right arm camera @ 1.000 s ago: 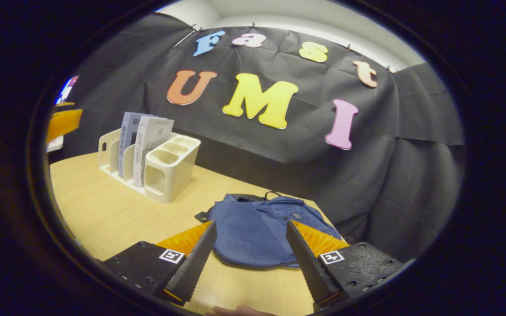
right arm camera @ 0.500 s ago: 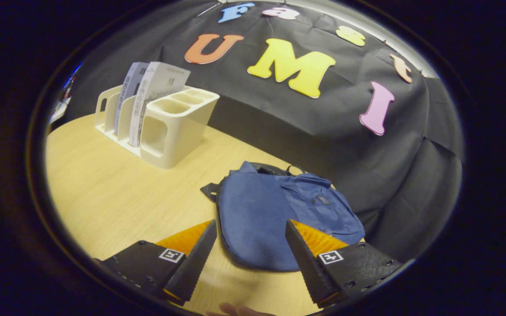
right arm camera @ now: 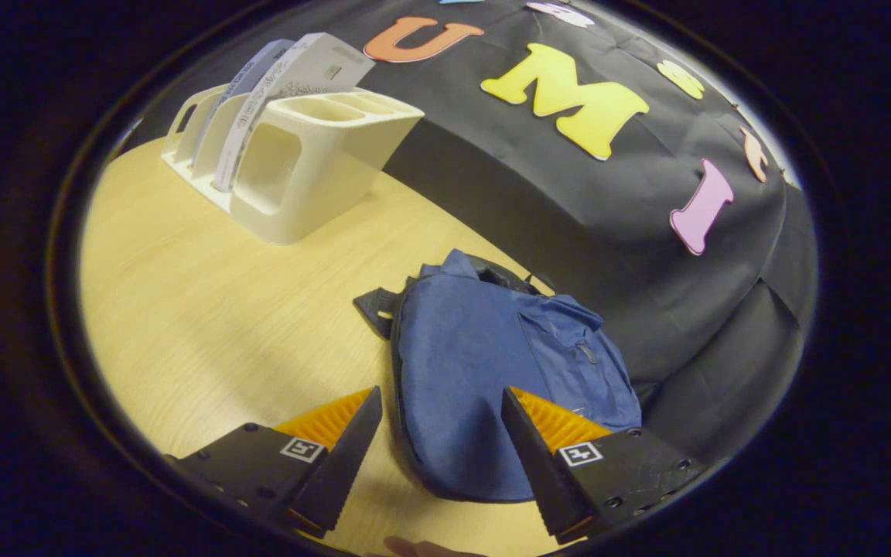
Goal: Open the schoolbag, grab two books from the bookshelf and put them into the schoolbag.
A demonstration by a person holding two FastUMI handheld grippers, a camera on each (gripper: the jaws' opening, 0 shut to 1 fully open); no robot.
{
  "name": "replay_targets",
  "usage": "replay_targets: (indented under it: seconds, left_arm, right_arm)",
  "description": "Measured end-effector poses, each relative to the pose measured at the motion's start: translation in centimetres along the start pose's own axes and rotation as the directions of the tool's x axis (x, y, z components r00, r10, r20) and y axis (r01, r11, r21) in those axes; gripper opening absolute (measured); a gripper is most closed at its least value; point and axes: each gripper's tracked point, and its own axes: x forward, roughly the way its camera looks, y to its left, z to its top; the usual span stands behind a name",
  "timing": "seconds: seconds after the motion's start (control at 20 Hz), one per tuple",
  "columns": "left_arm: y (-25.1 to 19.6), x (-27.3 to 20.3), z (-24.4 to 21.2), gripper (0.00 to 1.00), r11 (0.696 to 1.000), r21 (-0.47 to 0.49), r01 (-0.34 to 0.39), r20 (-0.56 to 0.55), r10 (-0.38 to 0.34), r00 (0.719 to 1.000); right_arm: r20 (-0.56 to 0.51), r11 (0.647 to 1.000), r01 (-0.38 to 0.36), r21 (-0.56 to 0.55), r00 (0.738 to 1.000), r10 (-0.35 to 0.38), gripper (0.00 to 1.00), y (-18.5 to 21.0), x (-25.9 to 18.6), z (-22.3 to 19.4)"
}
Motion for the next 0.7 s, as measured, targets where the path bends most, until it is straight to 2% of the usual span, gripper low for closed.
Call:
replay_targets:
  seconds: [0.05,0.1,0.2,0.25,0.35,0.4,0.45,0.55,0.6,0.7]
  left_arm:
    - [0.0,0.0,0.0,0.98,1.000,-0.006,0.000,-0.002,0.000,1.000]
    - [0.1,0.0,-0.1,0.98,1.000,-0.013,-0.001,-0.007,0.001,1.000]
    - [0.3,0.2,-0.4,0.98,1.000,-0.022,-0.006,-0.021,0.005,1.000]
    - [0.4,0.2,-0.5,0.98,1.000,-0.025,-0.007,-0.029,0.007,1.000]
    - [0.5,0.3,-0.8,0.98,0.999,-0.034,-0.009,-0.041,0.008,0.999]
    - [0.5,0.4,-0.9,0.98,0.999,-0.037,-0.007,-0.046,0.006,0.999]
    - [0.4,0.4,-1.0,0.98,0.999,-0.040,-0.006,-0.047,0.004,0.999]
    - [0.5,0.3,-0.9,0.98,0.999,-0.041,-0.012,-0.049,0.010,0.999]
    - [0.7,0.2,-0.9,0.98,0.999,-0.041,-0.015,-0.049,0.013,0.999]
    - [0.5,0.3,-0.9,0.98,0.999,-0.038,-0.015,-0.049,0.013,0.999]
  right_arm:
    - [-0.010,1.000,0.027,-0.016,1.000,-0.027,0.93,-0.5,0.4,0.1]
    - [-0.024,0.999,0.045,-0.032,0.999,-0.045,0.93,-0.7,0.8,-0.2]
    - [-0.023,0.996,0.069,-0.053,0.997,-0.070,0.99,-1.1,1.1,0.2]
    - [-0.028,0.994,0.090,-0.066,0.995,-0.092,0.93,-1.5,1.2,0.3]
    - [-0.029,0.995,0.085,-0.057,0.996,-0.087,0.86,-1.6,0.8,0.8]
    - [-0.020,0.994,0.095,-0.053,0.995,-0.096,0.84,-2.1,0.5,1.2]
    - [-0.009,0.992,0.110,-0.062,0.994,-0.110,0.87,-2.7,0.4,1.8]
    - [-0.006,0.988,0.139,-0.064,0.990,-0.140,0.77,-3.7,0.7,2.6]
    - [-0.018,0.989,0.134,-0.057,0.991,-0.135,0.81,-3.7,1.3,2.5]
    - [-0.029,0.990,0.126,-0.058,0.991,-0.128,0.62,-4.2,2.3,3.0]
